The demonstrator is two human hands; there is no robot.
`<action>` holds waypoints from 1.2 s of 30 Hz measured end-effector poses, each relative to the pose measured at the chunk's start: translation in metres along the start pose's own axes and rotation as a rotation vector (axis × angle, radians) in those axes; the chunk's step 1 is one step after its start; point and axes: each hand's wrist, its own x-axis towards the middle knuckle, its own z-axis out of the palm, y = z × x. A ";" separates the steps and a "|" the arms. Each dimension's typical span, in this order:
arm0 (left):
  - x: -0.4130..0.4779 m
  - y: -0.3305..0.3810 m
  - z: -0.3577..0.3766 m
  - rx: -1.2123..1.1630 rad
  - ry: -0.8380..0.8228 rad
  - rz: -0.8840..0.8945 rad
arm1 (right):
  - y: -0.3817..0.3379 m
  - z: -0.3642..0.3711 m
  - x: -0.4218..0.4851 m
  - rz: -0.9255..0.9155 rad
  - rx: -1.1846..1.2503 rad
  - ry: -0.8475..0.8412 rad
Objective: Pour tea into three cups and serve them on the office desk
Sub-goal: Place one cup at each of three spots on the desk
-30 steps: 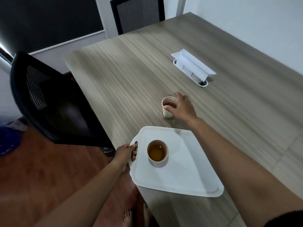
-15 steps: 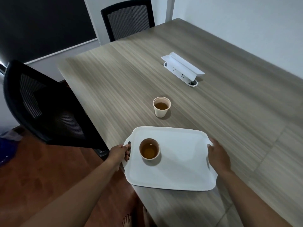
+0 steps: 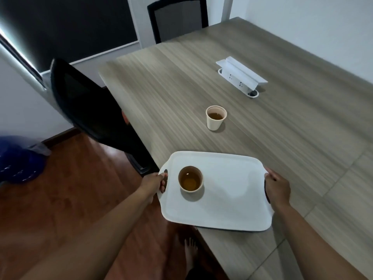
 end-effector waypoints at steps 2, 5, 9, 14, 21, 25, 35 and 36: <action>-0.006 -0.013 -0.013 -0.020 -0.015 -0.010 | 0.003 0.002 -0.014 0.002 -0.005 0.010; -0.019 -0.035 -0.036 -0.051 -0.022 -0.022 | 0.008 0.008 -0.038 -0.005 -0.037 0.012; -0.043 -0.058 -0.082 -0.097 -0.005 -0.010 | 0.008 0.025 -0.081 -0.038 -0.048 0.013; -0.075 -0.086 -0.155 -0.167 0.056 0.035 | -0.008 0.058 -0.152 -0.089 -0.047 -0.025; -0.118 -0.110 -0.264 -0.217 0.221 0.055 | -0.039 0.125 -0.239 -0.125 0.022 -0.143; -0.133 -0.116 -0.317 -0.261 0.335 0.068 | -0.067 0.168 -0.277 -0.145 0.049 -0.222; -0.095 -0.111 -0.456 -0.385 0.497 0.045 | -0.154 0.300 -0.316 -0.137 0.080 -0.442; -0.087 -0.108 -0.468 -0.389 0.508 0.041 | -0.162 0.315 -0.316 -0.143 0.084 -0.451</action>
